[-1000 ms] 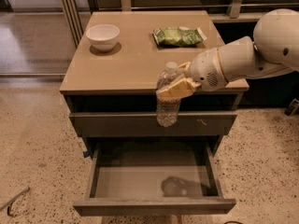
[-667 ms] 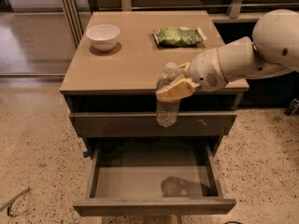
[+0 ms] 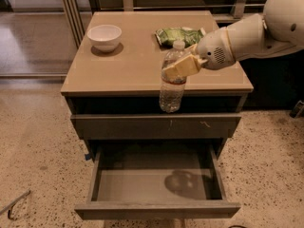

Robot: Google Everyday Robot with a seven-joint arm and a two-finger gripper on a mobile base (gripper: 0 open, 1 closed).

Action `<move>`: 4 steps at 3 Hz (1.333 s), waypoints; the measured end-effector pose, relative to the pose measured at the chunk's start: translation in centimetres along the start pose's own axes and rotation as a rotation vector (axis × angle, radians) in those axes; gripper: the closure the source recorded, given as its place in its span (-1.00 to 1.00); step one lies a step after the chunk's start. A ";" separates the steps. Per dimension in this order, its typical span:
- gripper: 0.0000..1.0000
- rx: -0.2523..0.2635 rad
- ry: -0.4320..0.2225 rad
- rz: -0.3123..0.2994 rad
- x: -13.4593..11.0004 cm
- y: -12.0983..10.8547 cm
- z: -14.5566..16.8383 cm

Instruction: Pick water bottle from middle drawer and place on counter

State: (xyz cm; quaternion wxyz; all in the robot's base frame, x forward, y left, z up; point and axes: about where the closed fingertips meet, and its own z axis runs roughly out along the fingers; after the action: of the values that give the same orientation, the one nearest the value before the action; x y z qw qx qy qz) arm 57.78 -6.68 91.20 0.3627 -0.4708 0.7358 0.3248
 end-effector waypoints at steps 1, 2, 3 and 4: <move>1.00 0.020 0.006 0.015 -1.7 -3.4 -0.3; 1.00 0.062 0.031 -0.012 -4.4 -6.5 -0.8; 1.00 0.085 0.046 -0.029 -5.5 -7.9 -0.9; 1.00 0.100 0.034 -0.048 -5.8 -8.5 -0.6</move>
Offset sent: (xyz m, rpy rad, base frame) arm 0.0992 -0.0173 0.0504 -0.0761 -0.0559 -0.0633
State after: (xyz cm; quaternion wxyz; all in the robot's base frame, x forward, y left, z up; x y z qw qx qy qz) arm 67.23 -7.44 95.21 0.3806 -0.4750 0.7458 0.2709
